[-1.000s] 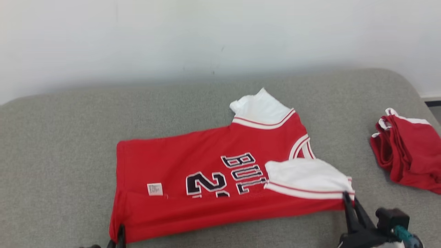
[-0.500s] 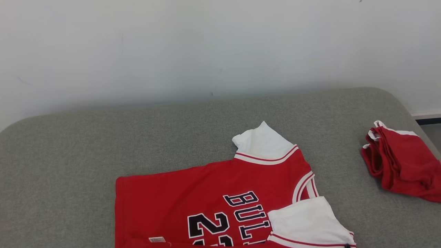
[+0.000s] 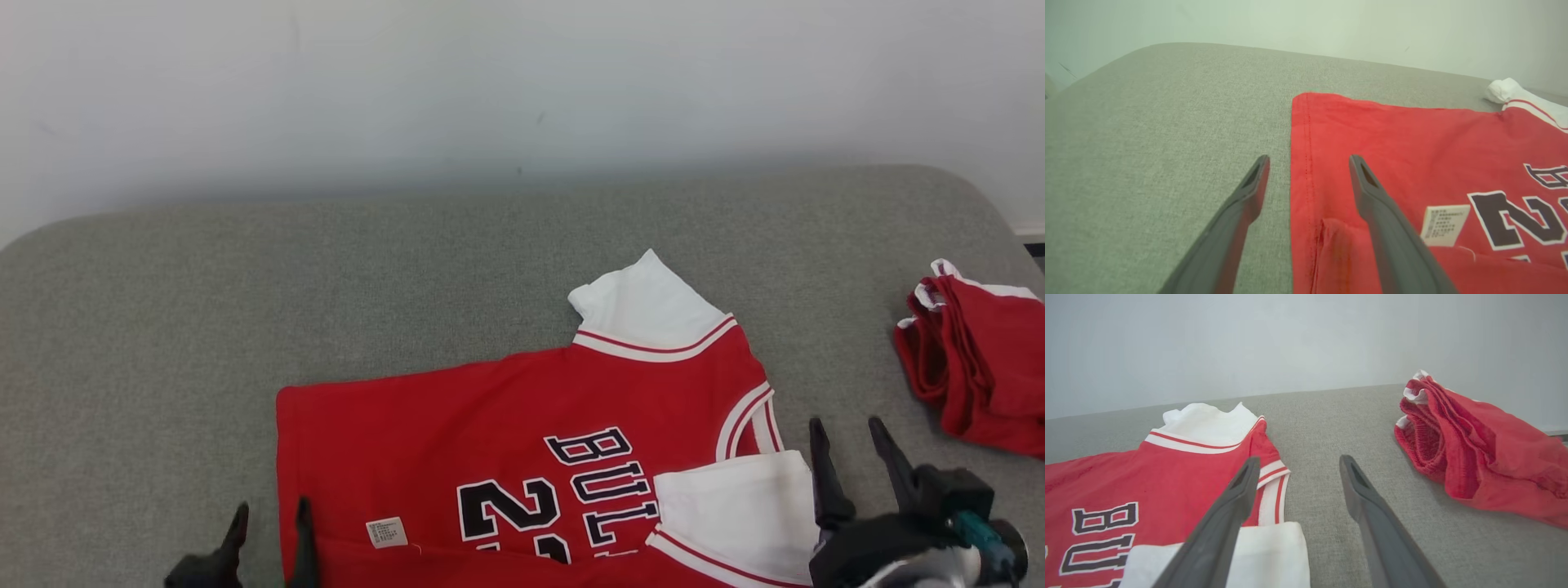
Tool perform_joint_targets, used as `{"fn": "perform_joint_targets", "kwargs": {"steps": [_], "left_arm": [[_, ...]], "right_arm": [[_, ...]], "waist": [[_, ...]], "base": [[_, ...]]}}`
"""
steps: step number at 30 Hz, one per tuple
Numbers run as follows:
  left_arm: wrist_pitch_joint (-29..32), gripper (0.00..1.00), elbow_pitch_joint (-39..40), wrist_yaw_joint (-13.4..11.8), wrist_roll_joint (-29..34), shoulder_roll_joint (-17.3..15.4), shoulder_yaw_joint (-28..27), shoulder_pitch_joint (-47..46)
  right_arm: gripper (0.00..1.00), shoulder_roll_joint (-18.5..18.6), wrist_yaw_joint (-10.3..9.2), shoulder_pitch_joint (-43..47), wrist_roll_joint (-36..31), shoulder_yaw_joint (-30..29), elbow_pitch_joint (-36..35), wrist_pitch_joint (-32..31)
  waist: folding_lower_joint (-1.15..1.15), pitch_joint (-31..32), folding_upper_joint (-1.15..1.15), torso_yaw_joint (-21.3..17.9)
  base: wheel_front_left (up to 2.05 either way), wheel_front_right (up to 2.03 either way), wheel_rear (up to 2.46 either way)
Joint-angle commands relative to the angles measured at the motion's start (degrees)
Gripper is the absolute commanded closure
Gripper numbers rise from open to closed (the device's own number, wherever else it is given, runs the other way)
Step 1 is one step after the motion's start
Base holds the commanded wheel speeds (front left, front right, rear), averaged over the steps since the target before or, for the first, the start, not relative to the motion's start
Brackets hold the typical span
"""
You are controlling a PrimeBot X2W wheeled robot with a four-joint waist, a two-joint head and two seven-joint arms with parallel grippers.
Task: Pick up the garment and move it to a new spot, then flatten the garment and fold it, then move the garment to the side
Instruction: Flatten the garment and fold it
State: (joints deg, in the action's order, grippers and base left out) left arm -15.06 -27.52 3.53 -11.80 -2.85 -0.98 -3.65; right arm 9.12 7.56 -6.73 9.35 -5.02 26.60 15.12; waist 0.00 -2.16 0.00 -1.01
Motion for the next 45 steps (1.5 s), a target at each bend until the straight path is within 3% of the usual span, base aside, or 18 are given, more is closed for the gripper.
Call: {"fn": "perform_joint_targets", "kwargs": {"steps": [1,13,32,33,35,36,37,38,39,40,45], "left_arm": [[-0.15,0.0,-0.71,0.33,0.9,-0.08,-0.34,-2.62],[-0.16,0.0,-13.64,1.99,1.86,-1.97,-0.21,-20.42],[3.38,0.0,-30.65,2.32,2.31,-3.65,2.77,-34.38],[3.2,0.05,-31.2,2.38,2.29,-3.6,2.94,-34.52],[3.04,0.23,-32.23,2.09,2.4,-3.58,3.28,-34.99],[2.96,0.25,-32.73,1.93,2.39,-3.64,3.3,-35.23],[2.86,0.37,-33.2,1.91,2.23,-3.68,3.33,-35.49],[2.66,0.55,-33.6,1.85,2.4,-3.75,3.6,-35.8],[2.6,0.95,-33.99,1.83,2.58,-3.74,3.77,-36.14],[2.43,1.0,-34.26,1.9,2.48,-3.62,3.88,-36.39],[1.28,1.0,-34.88,1.66,2.44,-3.18,4.58,-37.37]], "right_arm": [[0.0,0.29,-0.17,-2.17,-0.61,0.63,-0.25,-0.03],[0.0,0.35,-0.17,-16.08,-0.31,7.8,3.38,-0.04],[0.0,0.79,-0.17,-15.94,1.21,10.27,3.02,-0.03],[0.0,0.9,-0.17,-16.08,1.18,10.26,3.01,-0.04],[0.0,1.19,-0.17,-16.57,0.74,10.4,3.01,-0.03],[0.0,1.41,-0.17,-16.99,0.58,10.71,2.83,-0.03],[0.0,1.63,-0.17,-17.48,0.41,11.19,2.49,-0.04],[0.0,1.96,-0.17,-17.98,0.15,12.01,2.33,-0.04],[0.0,2.36,-0.17,-18.3,0.12,12.83,2.29,-0.03],[0.0,2.91,-0.17,-18.76,0.1,13.7,2.6,-0.04],[0.0,5.56,-0.17,-23.56,0.73,16.88,4.1,-0.58]], "waist": [[0.0,-2.78,0.0,0.73],[0.0,-9.31,0.0,2.05],[0.0,-11.82,0.0,1.02],[0.0,-11.89,0.0,1.0],[0.0,-12.02,0.0,1.06],[0.0,-12.12,0.0,1.1],[0.0,-12.29,0.0,1.17],[0.0,-12.46,0.0,1.24],[0.0,-12.63,0.0,1.29],[0.0,-12.85,0.0,1.44],[0.0,-13.75,0.0,2.27]], "base": [[0.0,0.0,0.0],[0.0,0.0,0.0],[0.0,0.0,0.0],[0.0,0.0,0.0],[0.0,0.0,0.0],[0.0,0.0,0.0],[0.0,0.0,0.0],[0.0,0.0,0.0],[0.0,0.0,0.0],[0.0,0.0,0.0],[0.0,0.0,0.0]]}}
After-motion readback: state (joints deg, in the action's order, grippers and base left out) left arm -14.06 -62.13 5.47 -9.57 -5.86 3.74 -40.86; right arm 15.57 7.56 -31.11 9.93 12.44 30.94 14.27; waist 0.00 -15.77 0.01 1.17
